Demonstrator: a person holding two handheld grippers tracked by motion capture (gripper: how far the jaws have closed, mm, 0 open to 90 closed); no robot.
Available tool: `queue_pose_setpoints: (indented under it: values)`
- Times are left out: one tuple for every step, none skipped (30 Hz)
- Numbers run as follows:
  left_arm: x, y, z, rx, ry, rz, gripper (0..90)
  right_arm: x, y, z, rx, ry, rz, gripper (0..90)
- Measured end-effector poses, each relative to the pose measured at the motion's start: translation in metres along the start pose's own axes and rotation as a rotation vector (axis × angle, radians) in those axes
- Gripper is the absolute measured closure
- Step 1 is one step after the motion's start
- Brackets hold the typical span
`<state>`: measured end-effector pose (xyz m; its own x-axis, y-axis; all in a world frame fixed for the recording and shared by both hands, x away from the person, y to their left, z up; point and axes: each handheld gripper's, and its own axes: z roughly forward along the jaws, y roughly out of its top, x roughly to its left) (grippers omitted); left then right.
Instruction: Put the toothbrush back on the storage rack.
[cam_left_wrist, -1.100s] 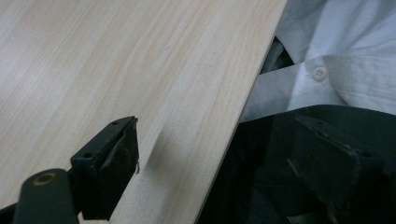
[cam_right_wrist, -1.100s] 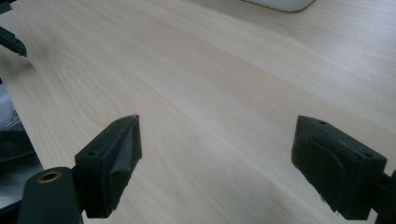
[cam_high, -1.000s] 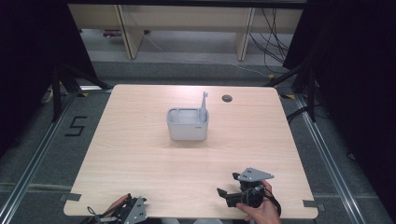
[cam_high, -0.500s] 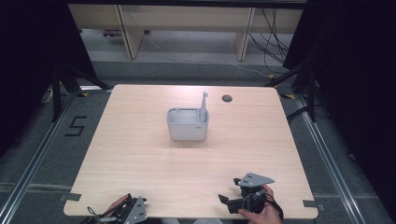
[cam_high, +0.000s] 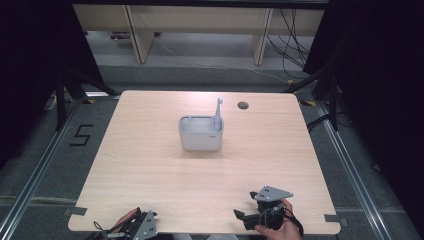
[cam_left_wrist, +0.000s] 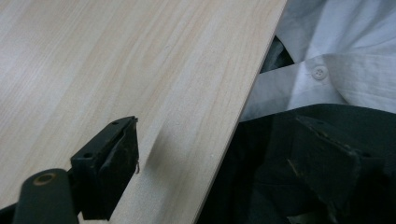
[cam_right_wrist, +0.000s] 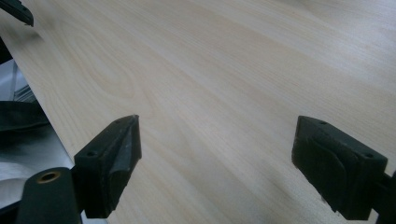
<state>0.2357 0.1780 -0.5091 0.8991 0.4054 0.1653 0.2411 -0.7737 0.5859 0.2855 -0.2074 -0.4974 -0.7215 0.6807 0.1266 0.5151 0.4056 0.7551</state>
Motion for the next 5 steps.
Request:
queue_pose_setpoints:
  values:
    - [0.0,0.0,0.0,0.0,0.0,-0.001,15.3,0.0003,-0.0001,0.0001,0.0,0.001,0.005,16.5]
    - [0.0001,0.0,0.0,0.001,0.001,0.0,15.3,0.0,0.0,0.0003,0.001,0.002,-0.001,16.5]
    - [-0.0001,0.0001,-0.0001,0.002,0.0,0.0,15.3,0.0,0.0,0.0004,0.001,0.001,-0.002,16.5]
    - [-0.0002,0.0001,-0.0001,0.002,0.0,0.0,15.3,0.0001,0.0,0.0005,0.001,0.001,-0.002,16.5]
    - [-0.0002,0.0001,-0.0002,0.002,0.0,0.0,15.3,0.0001,0.0001,0.0005,0.002,0.002,-0.002,16.5]
